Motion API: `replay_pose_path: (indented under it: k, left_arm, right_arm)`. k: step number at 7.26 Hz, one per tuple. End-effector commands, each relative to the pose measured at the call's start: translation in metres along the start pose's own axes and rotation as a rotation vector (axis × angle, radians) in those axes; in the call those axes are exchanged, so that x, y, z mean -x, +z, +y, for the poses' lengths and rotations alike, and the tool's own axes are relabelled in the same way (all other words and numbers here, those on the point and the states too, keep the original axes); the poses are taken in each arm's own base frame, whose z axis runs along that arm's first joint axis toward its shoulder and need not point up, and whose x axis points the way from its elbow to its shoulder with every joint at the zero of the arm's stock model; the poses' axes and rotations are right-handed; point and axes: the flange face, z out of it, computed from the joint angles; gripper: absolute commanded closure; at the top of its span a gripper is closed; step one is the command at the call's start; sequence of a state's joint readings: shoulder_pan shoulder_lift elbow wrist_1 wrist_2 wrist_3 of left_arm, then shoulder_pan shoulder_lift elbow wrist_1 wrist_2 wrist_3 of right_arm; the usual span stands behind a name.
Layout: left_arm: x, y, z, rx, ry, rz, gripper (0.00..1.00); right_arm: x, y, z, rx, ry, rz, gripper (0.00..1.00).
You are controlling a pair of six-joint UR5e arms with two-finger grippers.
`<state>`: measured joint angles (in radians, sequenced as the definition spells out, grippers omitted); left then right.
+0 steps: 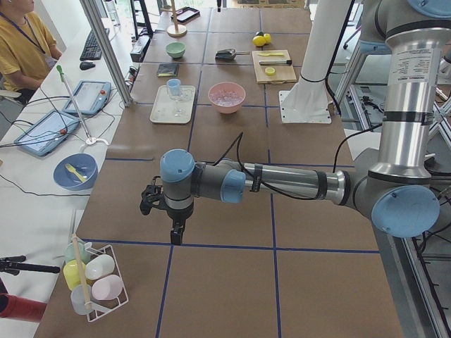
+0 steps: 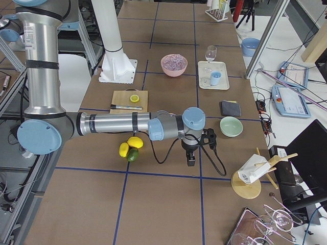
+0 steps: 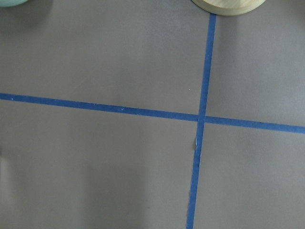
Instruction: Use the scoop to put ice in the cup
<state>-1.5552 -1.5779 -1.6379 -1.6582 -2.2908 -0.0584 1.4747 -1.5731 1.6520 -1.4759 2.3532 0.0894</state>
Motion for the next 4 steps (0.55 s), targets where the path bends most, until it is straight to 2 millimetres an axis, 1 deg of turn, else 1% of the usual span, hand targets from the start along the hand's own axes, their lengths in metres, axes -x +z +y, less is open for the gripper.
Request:
replay_pose_path:
  k: [1, 2, 3, 4]
  left_arm:
    - [-0.003, 0.001, 0.013, -0.007, 0.024, 0.052, 0.0]
    - [0.002, 0.005, 0.013, -0.001, 0.02, 0.038, 0.0]
    - [-0.004, -0.003, 0.008, -0.044, 0.057, 0.023, 0.0]
    - [-0.009, -0.008, 0.003, -0.101, 0.105, 0.029, 0.0]
  right_arm:
    - [0.003, -0.005, -0.012, 0.009, 0.011, 0.0, 0.0]
    - [0.002, -0.003, -0.01, 0.007, 0.005, -0.002, 0.0]
    - [-0.001, -0.003, -0.003, -0.011, -0.004, 0.003, 0.0]
    - [-0.007, 0.002, 0.0, -0.008, 0.003, 0.011, 0.0]
